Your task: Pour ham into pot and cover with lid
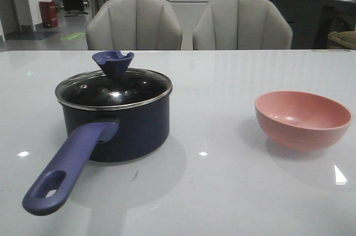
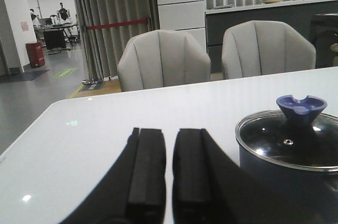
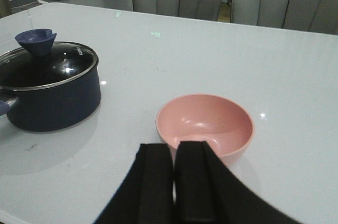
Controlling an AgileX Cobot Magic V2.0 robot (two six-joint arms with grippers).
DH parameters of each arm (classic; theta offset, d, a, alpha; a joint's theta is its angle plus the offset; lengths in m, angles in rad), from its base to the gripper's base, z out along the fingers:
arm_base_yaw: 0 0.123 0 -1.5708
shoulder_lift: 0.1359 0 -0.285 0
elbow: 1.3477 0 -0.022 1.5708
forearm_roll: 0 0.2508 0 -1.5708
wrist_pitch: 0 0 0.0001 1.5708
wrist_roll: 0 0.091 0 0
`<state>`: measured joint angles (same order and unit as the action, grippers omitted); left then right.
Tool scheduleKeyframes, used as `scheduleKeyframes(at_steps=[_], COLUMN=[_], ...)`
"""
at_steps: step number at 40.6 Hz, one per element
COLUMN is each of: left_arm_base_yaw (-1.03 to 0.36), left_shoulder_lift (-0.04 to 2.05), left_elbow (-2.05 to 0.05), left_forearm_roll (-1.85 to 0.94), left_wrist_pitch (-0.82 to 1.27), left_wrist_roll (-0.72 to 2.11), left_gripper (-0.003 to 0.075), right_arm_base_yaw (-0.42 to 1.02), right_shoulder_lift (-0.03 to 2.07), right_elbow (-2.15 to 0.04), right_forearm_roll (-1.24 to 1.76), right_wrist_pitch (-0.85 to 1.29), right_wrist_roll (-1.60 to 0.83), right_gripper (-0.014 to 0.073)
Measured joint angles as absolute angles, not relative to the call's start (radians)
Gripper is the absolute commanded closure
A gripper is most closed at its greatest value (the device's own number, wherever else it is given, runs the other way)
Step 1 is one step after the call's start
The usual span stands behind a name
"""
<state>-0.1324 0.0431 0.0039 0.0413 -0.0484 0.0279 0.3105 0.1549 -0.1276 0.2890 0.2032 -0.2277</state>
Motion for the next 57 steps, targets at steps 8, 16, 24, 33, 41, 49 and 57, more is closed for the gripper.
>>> scheduleKeyframes(at_steps=[8,16,24,33,41,49,57], left_arm_base_yaw=[-0.132,-0.132,-0.132,-0.132,-0.132,-0.132,-0.132], left_shoulder_lift=[0.043,0.043,0.043,0.043,0.043,0.043,0.043], left_elbow=[0.004,0.004,0.004,0.004,0.004,0.004,0.004], left_forearm_roll=[0.041,0.040,0.040,0.040,0.040,0.040,0.040], left_wrist_pitch=[-0.048,-0.048,-0.048,-0.048,-0.048,-0.048,-0.048], left_wrist_roll=[0.028,0.028,0.028,0.028,0.028,0.028,0.028], left_gripper=[0.0591,0.0591,0.0591,0.0591,0.0591,0.0591,0.0591], right_arm_base_yaw=[0.310,0.310,0.257,0.142,0.120,0.120,0.120], right_shoulder_lift=[0.155,0.153,0.125,0.012,-0.010,-0.010,-0.010], right_elbow=[-0.128,-0.123,-0.068,0.014,0.026,0.027,0.027], right_forearm_roll=[0.289,0.289,0.217,0.089,0.028,0.027,0.027], right_wrist_pitch=[0.203,0.201,0.139,0.094,0.087,0.082,0.078], right_wrist_roll=[-0.228,-0.228,-0.228,-0.113,-0.013,0.000,0.018], right_gripper=[0.0416,0.0416,0.0416,0.0416,0.0416,0.0416,0.0416])
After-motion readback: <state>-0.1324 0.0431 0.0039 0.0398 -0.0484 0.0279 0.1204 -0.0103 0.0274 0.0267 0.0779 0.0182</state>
